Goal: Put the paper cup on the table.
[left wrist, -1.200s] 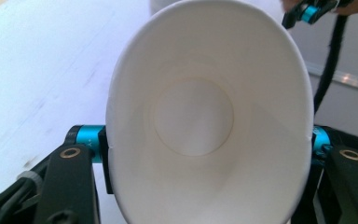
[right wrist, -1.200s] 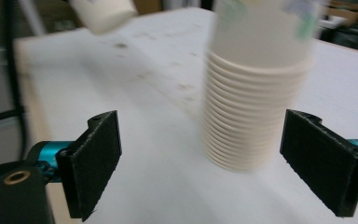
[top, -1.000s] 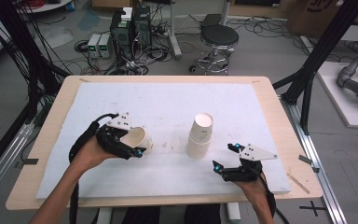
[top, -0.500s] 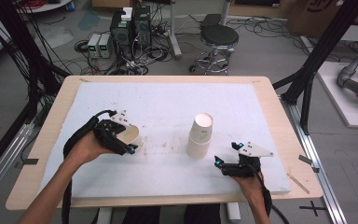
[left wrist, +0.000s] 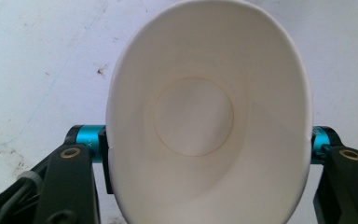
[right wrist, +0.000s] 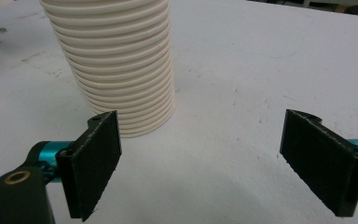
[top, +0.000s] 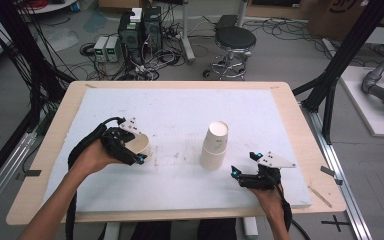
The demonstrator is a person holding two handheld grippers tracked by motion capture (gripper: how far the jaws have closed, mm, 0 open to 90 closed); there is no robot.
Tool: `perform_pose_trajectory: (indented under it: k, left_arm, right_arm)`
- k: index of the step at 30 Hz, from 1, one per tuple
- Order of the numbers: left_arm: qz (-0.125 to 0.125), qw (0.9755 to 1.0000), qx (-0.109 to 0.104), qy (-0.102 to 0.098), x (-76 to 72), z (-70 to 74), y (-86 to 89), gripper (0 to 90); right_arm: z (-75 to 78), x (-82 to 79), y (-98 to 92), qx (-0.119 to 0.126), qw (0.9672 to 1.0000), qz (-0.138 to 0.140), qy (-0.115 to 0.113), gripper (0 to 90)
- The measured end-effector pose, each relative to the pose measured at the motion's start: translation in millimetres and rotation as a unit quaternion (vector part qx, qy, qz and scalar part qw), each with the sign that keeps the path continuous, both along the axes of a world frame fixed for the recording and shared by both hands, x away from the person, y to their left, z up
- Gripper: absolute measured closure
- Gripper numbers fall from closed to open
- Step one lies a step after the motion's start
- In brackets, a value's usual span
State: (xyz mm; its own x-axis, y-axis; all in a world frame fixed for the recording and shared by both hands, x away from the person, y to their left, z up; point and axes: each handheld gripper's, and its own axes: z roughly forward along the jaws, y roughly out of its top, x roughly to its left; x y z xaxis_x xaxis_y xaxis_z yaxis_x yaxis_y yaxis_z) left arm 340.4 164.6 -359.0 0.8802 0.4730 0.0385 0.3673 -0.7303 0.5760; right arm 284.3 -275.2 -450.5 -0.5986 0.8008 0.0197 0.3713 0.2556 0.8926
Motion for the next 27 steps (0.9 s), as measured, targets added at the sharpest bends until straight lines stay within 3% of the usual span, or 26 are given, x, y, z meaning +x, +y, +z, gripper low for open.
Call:
perform_pose_trajectory:
  k: [7, 14, 27]
  left_arm:
    - [-0.004, 1.0000, 0.008, 0.002, 3.2, -3.3, -5.2, 35.4]
    - [-0.012, 0.9995, 0.025, 0.015, 16.8, -12.0, -22.3, 35.3]
    - [-0.024, 0.9963, 0.067, 0.048, 33.4, -29.5, -45.2, 35.1]
  right_arm:
    - [-0.1, 0.0, -0.3, 0.001, 1.0000, 0.002, 0.000, 12.4]
    - [-0.1, -0.1, 0.9, -0.003, 1.0000, 0.003, 0.002, 12.3]
    - [-0.3, 1.0, 1.3, -0.006, 0.9999, 0.007, 0.004, 12.4]
